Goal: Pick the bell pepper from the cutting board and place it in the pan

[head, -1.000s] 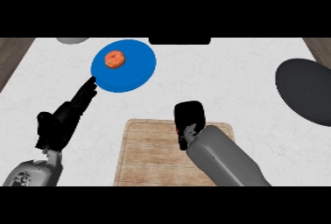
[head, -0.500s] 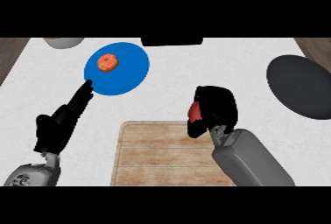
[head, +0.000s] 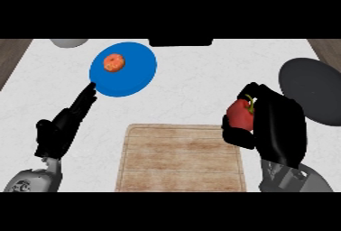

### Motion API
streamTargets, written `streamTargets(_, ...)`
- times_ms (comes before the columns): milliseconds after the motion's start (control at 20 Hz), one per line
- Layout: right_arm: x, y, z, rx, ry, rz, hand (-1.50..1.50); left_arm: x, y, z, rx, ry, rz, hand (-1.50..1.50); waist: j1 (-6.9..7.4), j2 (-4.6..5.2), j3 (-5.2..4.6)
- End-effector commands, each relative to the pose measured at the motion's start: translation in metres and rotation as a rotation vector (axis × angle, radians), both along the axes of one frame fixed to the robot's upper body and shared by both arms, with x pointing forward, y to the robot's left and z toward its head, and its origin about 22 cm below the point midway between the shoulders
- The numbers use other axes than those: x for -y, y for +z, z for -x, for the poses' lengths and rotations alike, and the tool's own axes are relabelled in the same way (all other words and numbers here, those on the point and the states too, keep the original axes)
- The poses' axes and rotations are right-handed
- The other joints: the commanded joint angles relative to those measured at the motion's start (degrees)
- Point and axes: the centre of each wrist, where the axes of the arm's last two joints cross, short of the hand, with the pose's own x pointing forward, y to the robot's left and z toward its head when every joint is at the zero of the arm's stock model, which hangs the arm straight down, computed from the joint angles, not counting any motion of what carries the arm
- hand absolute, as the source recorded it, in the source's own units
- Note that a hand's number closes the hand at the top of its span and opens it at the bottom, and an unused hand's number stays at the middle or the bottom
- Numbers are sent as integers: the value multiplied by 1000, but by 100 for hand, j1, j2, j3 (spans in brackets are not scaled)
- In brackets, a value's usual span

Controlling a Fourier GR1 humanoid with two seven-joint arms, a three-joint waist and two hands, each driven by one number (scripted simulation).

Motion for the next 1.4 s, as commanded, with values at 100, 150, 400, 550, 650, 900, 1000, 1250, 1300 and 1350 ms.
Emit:
streamTargets(100,54,-10,15,144,-131,-107,150,8,7,-1,0,-3,-3,0,75,32,5)
streamTargets(150,50,-4,-14,140,-147,-110,150,1,4,-5,16,-8,1,0,133,44,0)
streamTargets(400,110,-9,-29,219,-172,-274,150,-8,9,1,0,-26,10,0,160,46,4)
streamTargets(550,145,-24,-36,214,-190,-269,150,15,8,-1,8,-16,10,0,134,45,2)
streamTargets(650,155,-46,-56,195,-197,-215,150,11,27,-2,10,-29,-1,0,175,50,3)
streamTargets(900,204,-74,-77,235,-293,-138,150,20,14,-1,18,-43,8,0,230,68,7)
streamTargets(1000,212,-78,-89,230,-285,-143,150,17,0,-7,5,-19,5,0,196,65,2)
streamTargets(1250,259,-95,-94,239,-276,-154,150,17,1,-15,5,-39,-2,0,197,71,5)
streamTargets(1300,275,-68,-106,260,-298,-162,150,18,14,0,7,-53,12,0,280,75,9)
streamTargets(1350,262,-89,-112,231,-286,-142,150,15,18,2,20,-60,-16,0,275,74,8)
